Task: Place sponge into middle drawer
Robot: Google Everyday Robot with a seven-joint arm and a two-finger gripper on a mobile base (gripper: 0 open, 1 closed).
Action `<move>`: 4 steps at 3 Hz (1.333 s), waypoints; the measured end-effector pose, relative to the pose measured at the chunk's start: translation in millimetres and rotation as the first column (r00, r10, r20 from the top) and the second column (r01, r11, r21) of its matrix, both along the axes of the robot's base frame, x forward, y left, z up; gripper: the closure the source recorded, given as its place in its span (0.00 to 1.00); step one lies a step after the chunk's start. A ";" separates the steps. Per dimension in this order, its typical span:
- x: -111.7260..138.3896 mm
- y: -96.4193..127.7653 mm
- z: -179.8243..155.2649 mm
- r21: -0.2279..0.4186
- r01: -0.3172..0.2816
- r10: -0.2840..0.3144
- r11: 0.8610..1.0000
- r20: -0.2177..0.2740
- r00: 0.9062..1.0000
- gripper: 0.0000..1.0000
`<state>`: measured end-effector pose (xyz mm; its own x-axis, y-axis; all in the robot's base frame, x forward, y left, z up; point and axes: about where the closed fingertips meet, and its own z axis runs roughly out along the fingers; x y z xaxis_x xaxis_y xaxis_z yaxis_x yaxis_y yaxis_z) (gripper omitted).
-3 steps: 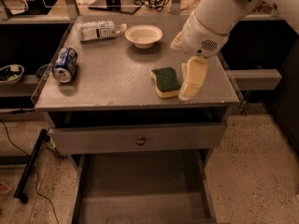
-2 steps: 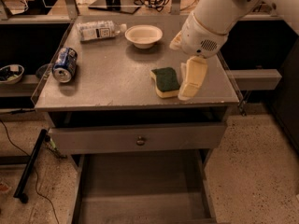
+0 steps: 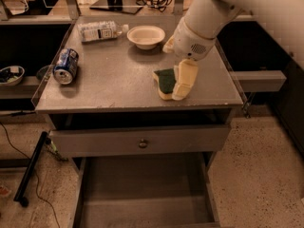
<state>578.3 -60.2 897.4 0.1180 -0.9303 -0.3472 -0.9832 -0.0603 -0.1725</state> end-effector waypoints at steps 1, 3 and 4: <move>27.2 23.5 -18.3 0.023 -0.054 0.055 0.998 -0.023 0.998 0.00; 39.2 15.2 -52.6 0.055 -0.022 0.027 0.998 -0.089 0.996 0.00; 40.6 11.6 -66.5 0.064 -0.004 0.011 0.998 -0.106 0.994 0.00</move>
Offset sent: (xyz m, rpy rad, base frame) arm 0.0385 0.0327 -0.0241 0.0337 0.0362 0.0809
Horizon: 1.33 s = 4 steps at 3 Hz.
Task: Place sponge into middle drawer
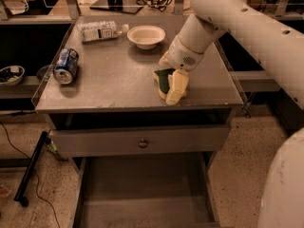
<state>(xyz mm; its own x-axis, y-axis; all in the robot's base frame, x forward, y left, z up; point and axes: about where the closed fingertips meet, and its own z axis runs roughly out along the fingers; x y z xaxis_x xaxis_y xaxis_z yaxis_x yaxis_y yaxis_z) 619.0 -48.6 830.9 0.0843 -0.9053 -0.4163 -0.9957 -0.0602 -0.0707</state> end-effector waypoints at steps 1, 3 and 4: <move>8.3 13.8 -3.9 0.014 -0.023 0.023 1.000 0.020 1.000 0.00; 15.9 5.5 -15.4 0.022 -0.006 0.006 1.000 -0.012 1.000 0.00; 15.9 5.6 -15.5 0.022 -0.006 0.006 1.000 -0.012 1.000 0.19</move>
Offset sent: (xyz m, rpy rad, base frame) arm 0.0117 0.0226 0.0029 0.0178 -0.0587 0.0395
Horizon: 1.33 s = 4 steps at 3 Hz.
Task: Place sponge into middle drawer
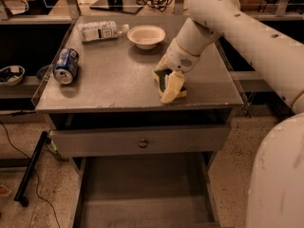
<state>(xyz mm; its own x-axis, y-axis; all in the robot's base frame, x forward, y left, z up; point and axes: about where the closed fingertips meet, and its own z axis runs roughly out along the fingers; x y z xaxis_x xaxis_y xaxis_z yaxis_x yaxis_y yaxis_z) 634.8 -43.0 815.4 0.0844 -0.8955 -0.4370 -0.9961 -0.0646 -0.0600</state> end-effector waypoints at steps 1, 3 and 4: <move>0.0 0.0 0.0 0.000 0.000 0.000 1.000 0.000 1.000 0.42; 0.0 0.0 -0.1 0.000 0.000 0.000 1.000 0.000 1.000 0.89; 0.0 0.1 0.3 0.000 0.000 0.000 1.000 0.000 1.000 1.00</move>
Offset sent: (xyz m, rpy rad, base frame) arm 0.0000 0.0000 0.0000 0.0000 0.0000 0.0000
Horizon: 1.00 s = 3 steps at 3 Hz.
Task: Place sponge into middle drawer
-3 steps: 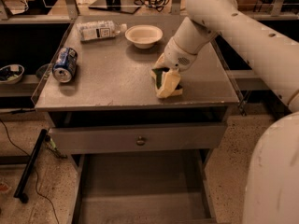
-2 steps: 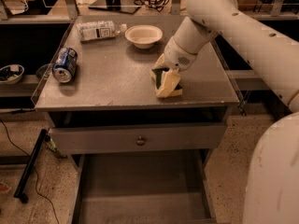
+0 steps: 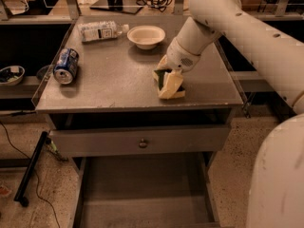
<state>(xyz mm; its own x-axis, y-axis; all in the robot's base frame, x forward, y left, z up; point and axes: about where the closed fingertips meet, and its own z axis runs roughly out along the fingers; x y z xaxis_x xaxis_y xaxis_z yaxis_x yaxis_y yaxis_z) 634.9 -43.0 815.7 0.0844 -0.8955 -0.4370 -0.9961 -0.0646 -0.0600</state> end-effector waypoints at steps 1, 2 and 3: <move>0.0 0.0 5.1 0.000 0.000 0.000 1.000 0.000 1.000 1.00; -5.2 -11.7 29.5 0.017 0.028 -0.028 0.999 0.023 0.999 1.00; -20.2 -31.9 62.0 0.029 0.072 -0.073 0.997 0.064 0.995 1.00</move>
Offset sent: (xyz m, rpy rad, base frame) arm -0.0136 -0.0325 0.0688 0.0396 -0.0595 -0.0710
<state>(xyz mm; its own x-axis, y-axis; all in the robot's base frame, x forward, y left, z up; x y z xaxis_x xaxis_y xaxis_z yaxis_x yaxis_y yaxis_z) 614.7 -74.9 877.7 0.0488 -0.8884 -0.4565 -0.9920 0.0101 -0.1258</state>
